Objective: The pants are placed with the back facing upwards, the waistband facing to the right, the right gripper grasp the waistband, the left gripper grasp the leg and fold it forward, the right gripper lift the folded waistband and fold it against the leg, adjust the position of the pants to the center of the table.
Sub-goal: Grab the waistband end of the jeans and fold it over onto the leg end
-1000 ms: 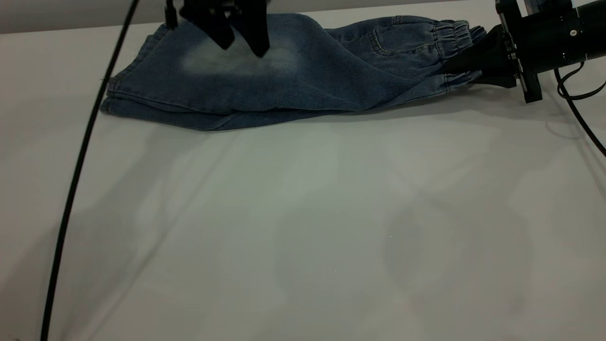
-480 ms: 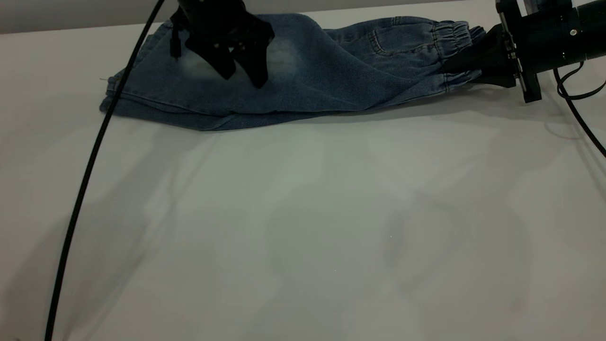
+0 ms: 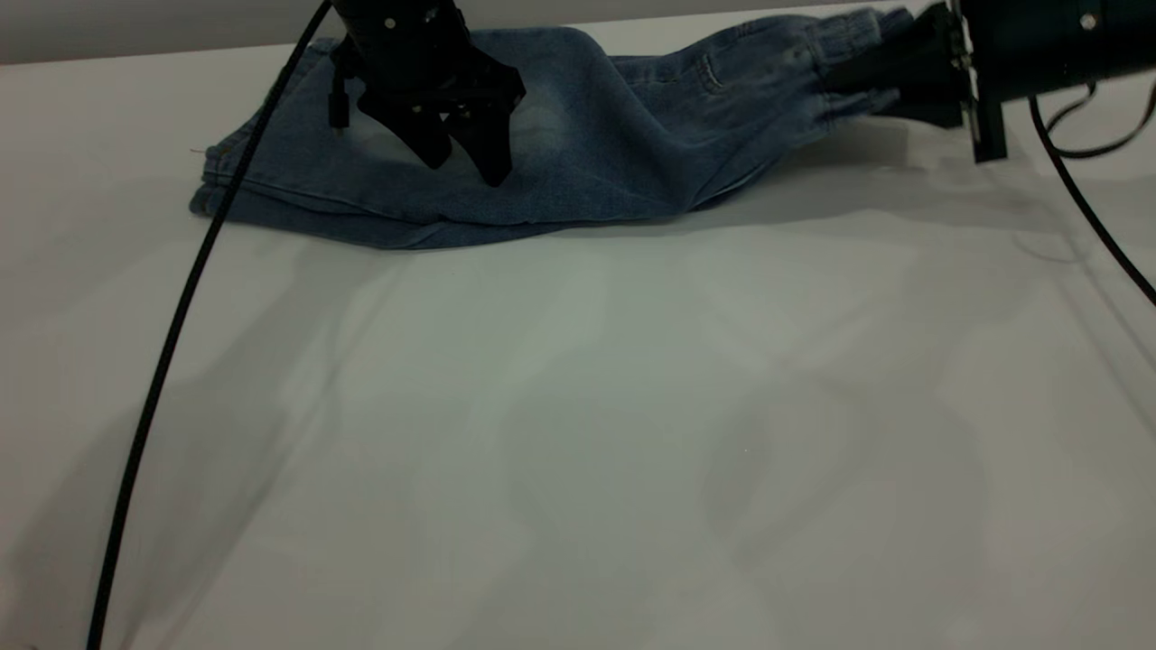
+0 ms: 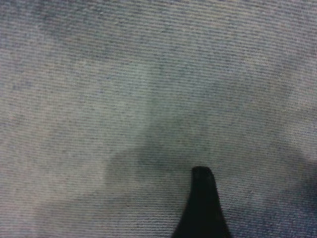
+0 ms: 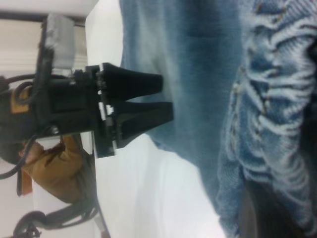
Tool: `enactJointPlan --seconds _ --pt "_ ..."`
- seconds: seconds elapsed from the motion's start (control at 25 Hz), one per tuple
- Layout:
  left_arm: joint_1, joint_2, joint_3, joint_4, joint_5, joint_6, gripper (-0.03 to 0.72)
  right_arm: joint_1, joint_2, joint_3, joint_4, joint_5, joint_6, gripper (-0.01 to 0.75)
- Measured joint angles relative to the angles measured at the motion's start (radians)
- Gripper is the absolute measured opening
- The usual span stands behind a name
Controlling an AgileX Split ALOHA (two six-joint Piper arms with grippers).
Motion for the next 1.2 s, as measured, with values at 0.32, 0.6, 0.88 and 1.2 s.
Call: enactJointPlan --seconds 0.32,0.6,0.88,1.2 --pt "-0.011 0.001 0.0 -0.001 0.0 0.0 0.509 0.141 -0.084 -0.063 0.028 0.002 0.072 0.042" --pt "-0.012 -0.008 0.0 -0.001 0.041 0.001 0.509 0.248 -0.089 -0.194 0.008 0.016 0.167 0.042" --pt "-0.01 -0.051 -0.092 0.122 0.178 0.014 0.509 0.243 -0.089 -0.209 -0.022 -0.009 0.185 0.042" --pt "0.037 -0.05 -0.182 0.291 0.292 0.01 0.509 0.243 -0.089 -0.209 -0.019 -0.018 0.187 0.042"
